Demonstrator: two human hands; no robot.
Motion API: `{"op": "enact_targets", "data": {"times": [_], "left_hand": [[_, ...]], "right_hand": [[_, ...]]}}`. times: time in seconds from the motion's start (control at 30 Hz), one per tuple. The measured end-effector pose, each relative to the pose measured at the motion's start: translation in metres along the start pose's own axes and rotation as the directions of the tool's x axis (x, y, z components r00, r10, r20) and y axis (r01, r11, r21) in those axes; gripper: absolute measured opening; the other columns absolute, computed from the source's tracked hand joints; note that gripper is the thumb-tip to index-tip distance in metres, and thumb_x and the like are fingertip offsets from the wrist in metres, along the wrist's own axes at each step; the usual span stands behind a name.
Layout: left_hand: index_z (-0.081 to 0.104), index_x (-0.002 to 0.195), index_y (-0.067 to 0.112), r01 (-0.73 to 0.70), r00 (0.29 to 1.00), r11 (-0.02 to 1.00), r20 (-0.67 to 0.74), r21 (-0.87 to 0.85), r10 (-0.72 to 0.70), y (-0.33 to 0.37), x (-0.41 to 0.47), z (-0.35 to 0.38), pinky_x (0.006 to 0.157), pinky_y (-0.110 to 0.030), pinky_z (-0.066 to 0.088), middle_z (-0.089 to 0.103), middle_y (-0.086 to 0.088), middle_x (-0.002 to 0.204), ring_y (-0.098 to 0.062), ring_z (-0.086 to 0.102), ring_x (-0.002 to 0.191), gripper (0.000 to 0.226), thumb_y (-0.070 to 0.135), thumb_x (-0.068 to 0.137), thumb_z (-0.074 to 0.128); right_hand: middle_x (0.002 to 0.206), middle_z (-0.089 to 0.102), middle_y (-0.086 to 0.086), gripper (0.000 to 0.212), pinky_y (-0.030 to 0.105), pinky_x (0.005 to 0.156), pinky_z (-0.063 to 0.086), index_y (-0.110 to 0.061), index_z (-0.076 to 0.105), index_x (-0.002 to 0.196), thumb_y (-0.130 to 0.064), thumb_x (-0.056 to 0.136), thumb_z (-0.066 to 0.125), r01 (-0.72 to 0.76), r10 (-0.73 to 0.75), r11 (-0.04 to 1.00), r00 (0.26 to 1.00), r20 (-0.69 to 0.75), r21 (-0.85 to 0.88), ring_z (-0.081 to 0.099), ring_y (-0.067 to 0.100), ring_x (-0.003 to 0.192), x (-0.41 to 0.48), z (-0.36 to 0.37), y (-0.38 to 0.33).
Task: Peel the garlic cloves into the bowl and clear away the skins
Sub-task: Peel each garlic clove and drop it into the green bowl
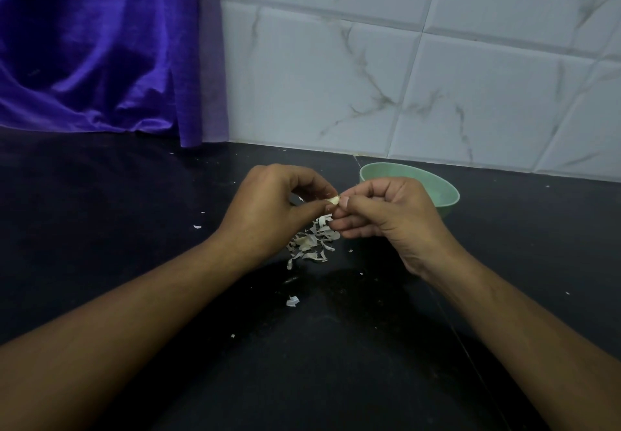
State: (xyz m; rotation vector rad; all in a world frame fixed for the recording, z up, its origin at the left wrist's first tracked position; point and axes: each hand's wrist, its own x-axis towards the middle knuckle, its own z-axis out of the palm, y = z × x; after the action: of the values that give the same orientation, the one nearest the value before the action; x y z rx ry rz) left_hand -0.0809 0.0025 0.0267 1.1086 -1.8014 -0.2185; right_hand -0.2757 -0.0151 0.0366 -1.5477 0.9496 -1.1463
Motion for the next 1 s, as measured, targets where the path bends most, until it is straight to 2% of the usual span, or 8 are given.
{"op": "enact_targets", "data": {"times": [0.17,0.3,0.43,0.5,0.57,0.6,0.7,1.0], "left_hand": [[0.083,0.091,0.029,0.016,1.0,1.0,-0.007,0.016,-0.016,0.0001,-0.0003,0.0006,0.064,-0.02,0.054,0.073,0.02,0.074,0.0,0.069,0.07,0.01,0.028,0.083,0.088],[0.082,0.093,0.024,0.043,0.999,0.996,0.013,-0.084,-0.042,-0.001,0.0007,0.0022,0.066,-0.014,0.051,0.076,0.016,0.08,-0.001,0.071,0.076,0.011,0.021,0.084,0.087],[0.08,0.109,0.023,0.101,0.995,0.965,0.034,-0.241,-0.096,-0.0021,0.0012,0.0047,0.078,-0.02,0.057,0.079,0.007,0.09,-0.007,0.074,0.085,0.028,0.014,0.083,0.087],[0.08,0.109,0.02,0.14,0.99,0.944,0.064,-0.3,-0.127,-0.0026,0.0017,0.0056,0.082,-0.029,0.061,0.08,0.004,0.093,-0.014,0.076,0.089,0.026,0.013,0.085,0.085],[0.08,0.106,0.014,0.192,0.981,0.903,0.105,-0.385,-0.164,-0.0017,0.0023,0.0062,0.08,-0.042,0.061,0.08,-0.002,0.093,-0.027,0.076,0.088,0.02,0.011,0.087,0.082],[0.079,0.106,0.011,0.214,0.976,0.875,0.12,-0.434,-0.179,-0.0009,0.0025,0.0065,0.078,-0.042,0.061,0.08,-0.005,0.093,-0.028,0.075,0.085,0.018,0.009,0.088,0.08],[0.076,0.105,0.006,0.259,0.966,0.79,0.132,-0.556,-0.223,0.0031,0.0032,0.0072,0.071,-0.024,0.06,0.077,-0.006,0.089,-0.012,0.07,0.078,0.015,0.003,0.089,0.076],[0.075,0.105,0.008,0.381,0.9,0.557,0.159,-0.737,-0.405,0.0037,0.0074,0.0011,0.068,-0.024,0.062,0.078,-0.017,0.108,-0.011,0.072,0.081,0.018,0.004,0.087,0.076]], "right_hand": [[0.078,0.075,0.018,0.004,0.028,0.06,0.062,0.004,0.072,0.09,0.004,0.092,0.069,-0.001,0.001,1.0,1.0,0.007,0.003,0.077,0.025,0.068,-0.0004,0.0005,0.0013],[0.076,0.074,0.017,0.008,0.031,0.062,0.064,0.003,0.071,0.089,0.005,0.093,0.065,0.008,-0.008,1.0,1.0,-0.007,0.001,0.076,0.025,0.068,0.0006,0.0,0.001],[0.073,0.073,0.012,0.01,0.033,0.064,0.064,0.002,0.069,0.089,0.006,0.094,0.061,0.011,-0.011,1.0,1.0,-0.01,0.005,0.075,0.024,0.065,0.0011,0.0013,-0.0006],[0.072,0.072,0.011,0.012,0.034,0.064,0.064,0.001,0.069,0.087,0.006,0.094,0.061,0.015,-0.015,1.0,1.0,-0.009,0.003,0.074,0.023,0.064,0.0015,0.0014,-0.0012],[0.071,0.07,0.012,0.014,0.034,0.064,0.064,0.0,0.069,0.085,0.006,0.094,0.06,0.015,-0.015,1.0,1.0,-0.009,0.003,0.073,0.023,0.063,0.0019,0.0016,-0.0014],[0.07,0.069,0.012,0.014,0.034,0.064,0.064,-0.001,0.069,0.084,0.006,0.094,0.06,0.013,-0.013,1.0,1.0,-0.004,-0.001,0.073,0.023,0.062,0.0019,0.0021,-0.0013],[0.069,0.069,0.01,0.014,0.036,0.064,0.063,-0.002,0.068,0.083,0.005,0.094,0.061,-0.002,0.003,1.0,0.999,0.032,-0.025,0.072,0.023,0.061,0.0017,0.0041,0.0004],[0.077,0.07,0.011,0.015,0.034,0.062,0.06,-0.004,0.07,0.09,-0.003,0.099,0.058,0.018,-0.008,0.991,0.997,0.072,-0.132,0.073,0.027,0.065,0.0021,0.0032,0.0024]]}}
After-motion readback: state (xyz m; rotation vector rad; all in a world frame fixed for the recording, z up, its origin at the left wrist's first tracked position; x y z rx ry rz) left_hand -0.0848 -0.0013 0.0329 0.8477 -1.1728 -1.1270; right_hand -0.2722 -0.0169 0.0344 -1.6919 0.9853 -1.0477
